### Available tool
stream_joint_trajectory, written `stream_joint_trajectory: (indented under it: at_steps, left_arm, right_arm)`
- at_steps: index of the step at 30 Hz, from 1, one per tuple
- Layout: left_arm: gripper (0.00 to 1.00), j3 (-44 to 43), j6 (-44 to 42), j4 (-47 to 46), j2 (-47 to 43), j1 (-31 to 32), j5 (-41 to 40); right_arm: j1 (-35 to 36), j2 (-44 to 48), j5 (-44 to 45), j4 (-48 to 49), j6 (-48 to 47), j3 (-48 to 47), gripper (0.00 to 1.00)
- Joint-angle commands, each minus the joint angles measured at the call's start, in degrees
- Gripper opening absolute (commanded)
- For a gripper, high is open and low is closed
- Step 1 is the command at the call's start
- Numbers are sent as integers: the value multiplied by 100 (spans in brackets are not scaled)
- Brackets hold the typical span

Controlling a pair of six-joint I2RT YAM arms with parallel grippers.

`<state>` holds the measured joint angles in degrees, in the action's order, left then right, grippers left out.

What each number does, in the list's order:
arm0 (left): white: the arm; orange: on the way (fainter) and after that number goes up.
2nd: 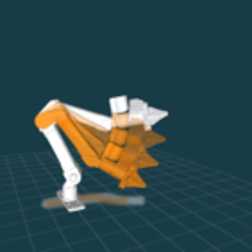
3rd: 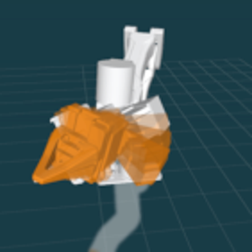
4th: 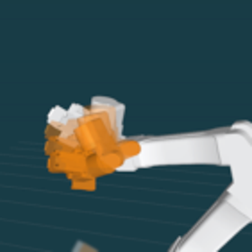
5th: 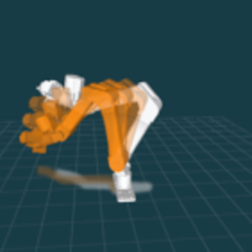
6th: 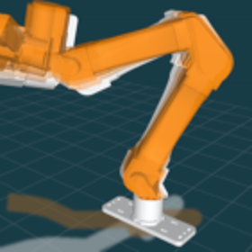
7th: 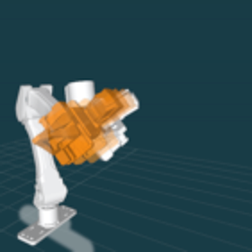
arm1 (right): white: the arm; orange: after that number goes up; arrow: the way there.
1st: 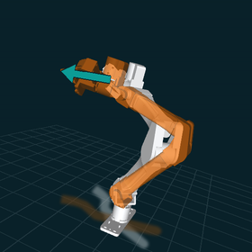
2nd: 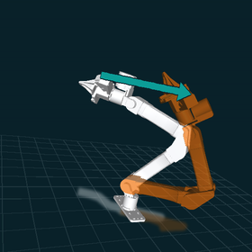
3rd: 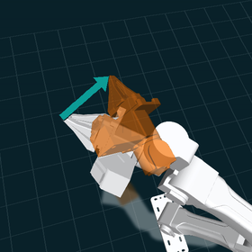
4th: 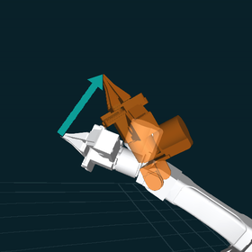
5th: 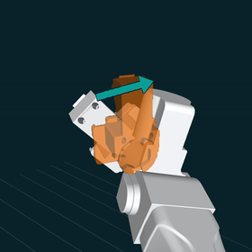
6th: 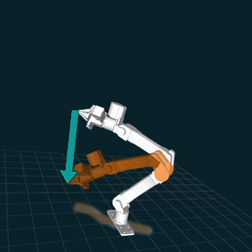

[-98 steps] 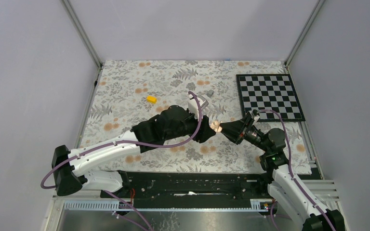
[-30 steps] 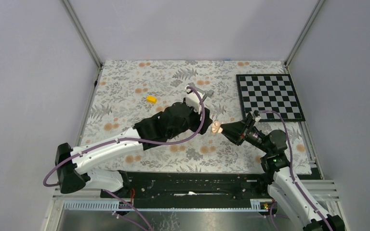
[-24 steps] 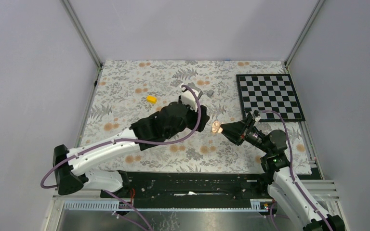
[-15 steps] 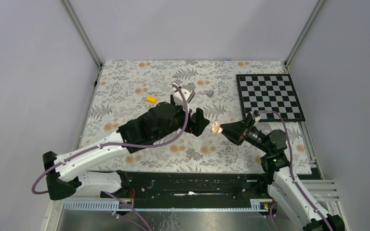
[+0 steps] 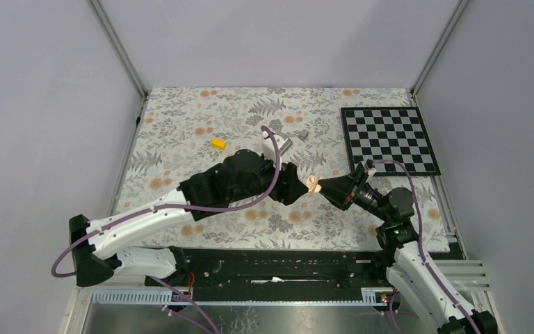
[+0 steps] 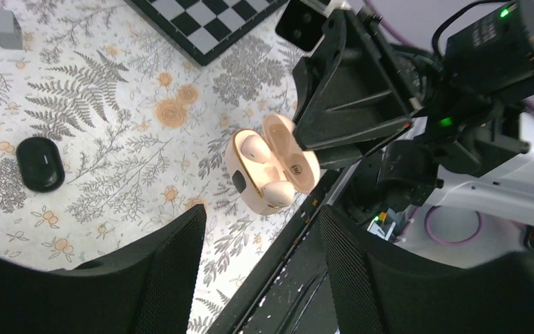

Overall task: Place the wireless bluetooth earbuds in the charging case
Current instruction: Adjust the earbud with the charging case.

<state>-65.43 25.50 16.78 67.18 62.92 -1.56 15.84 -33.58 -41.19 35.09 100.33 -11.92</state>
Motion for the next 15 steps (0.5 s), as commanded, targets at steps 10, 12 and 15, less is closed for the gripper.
stream_joint_trajectory:
  at_steps: [10,12,15]
  left_arm:
    - [42,-123,81,-245,74,10,218]
    - [42,-128,78,-247,74,11,288]
    - [46,-163,76,-250,82,10,405]
  right_arm:
    - [34,203,-21,37,-27,12,0]
    - [34,203,-20,37,-31,6,0]
    - [36,212,-12,24,-33,14,0]
